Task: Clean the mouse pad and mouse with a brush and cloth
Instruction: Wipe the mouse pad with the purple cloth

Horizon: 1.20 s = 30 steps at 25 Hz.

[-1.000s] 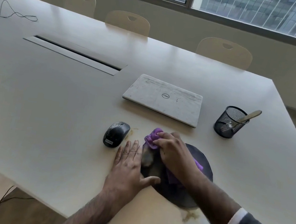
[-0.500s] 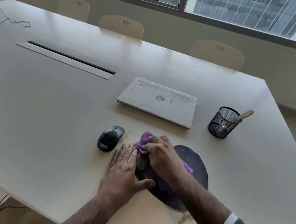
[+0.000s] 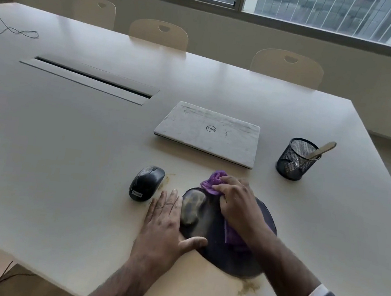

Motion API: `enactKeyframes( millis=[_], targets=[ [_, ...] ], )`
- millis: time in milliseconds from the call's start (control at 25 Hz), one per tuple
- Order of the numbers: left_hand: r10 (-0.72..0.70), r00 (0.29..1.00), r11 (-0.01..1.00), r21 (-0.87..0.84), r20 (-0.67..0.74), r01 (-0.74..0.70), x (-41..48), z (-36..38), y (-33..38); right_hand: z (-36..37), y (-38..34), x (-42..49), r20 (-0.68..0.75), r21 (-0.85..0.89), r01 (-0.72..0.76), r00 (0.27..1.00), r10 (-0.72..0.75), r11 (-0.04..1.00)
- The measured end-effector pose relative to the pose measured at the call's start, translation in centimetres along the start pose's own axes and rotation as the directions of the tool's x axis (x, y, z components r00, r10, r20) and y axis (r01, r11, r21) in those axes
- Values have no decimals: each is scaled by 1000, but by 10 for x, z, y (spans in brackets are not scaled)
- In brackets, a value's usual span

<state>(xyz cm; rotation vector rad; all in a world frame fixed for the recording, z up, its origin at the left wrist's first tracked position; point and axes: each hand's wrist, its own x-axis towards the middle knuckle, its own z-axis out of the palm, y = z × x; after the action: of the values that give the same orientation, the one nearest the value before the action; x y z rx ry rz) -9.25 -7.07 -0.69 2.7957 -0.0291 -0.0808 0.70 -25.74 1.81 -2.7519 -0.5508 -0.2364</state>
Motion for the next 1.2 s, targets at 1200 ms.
enactKeyframes(
  millis=[1200],
  targets=[
    [24, 1000, 997, 77, -14, -23, -2, 0, 2, -10, -35, -63, 28, -42, 213, 977, -212, 976]
  ],
)
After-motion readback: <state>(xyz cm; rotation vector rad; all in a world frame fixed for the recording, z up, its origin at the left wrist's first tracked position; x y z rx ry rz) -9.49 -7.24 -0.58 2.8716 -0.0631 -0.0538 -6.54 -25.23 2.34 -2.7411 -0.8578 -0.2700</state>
